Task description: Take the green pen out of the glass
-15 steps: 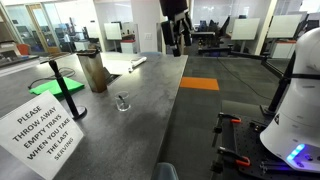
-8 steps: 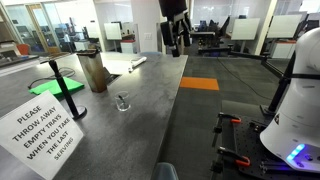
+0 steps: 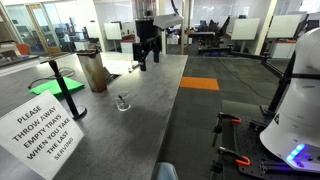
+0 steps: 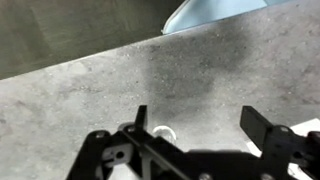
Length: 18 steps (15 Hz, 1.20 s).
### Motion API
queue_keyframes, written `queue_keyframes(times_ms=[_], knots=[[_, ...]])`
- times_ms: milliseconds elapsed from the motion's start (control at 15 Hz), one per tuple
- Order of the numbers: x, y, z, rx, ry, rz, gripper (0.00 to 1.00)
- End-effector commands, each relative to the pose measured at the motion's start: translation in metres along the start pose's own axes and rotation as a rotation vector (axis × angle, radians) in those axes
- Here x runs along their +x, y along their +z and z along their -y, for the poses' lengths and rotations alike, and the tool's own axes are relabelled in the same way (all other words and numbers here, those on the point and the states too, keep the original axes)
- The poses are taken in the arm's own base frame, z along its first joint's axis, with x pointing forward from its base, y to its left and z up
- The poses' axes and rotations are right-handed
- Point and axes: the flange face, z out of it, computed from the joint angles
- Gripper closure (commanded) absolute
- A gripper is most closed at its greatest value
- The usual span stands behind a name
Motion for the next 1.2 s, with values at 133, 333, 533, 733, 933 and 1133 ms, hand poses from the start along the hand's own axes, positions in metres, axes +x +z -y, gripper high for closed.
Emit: queue_keyframes(times_ms=[133,333,533,733,933,1133], knots=[[0.083,0.043,-0.015,0.005,0.312,0.008,0.0],[0.125,0.063,-0.025,0.0,0.474,0.027,0.0],[0.157,0.079,-0.033,-0.009,0.614,0.08,0.0],[0.18,0.094,-0.038,0.0,0.744,0.151,0.0],[0.2,0.11,-0.04,0.025,0.843,0.19,0.03],[0.219,0.128,-0.042,0.037,0.904,0.186,0.05]])
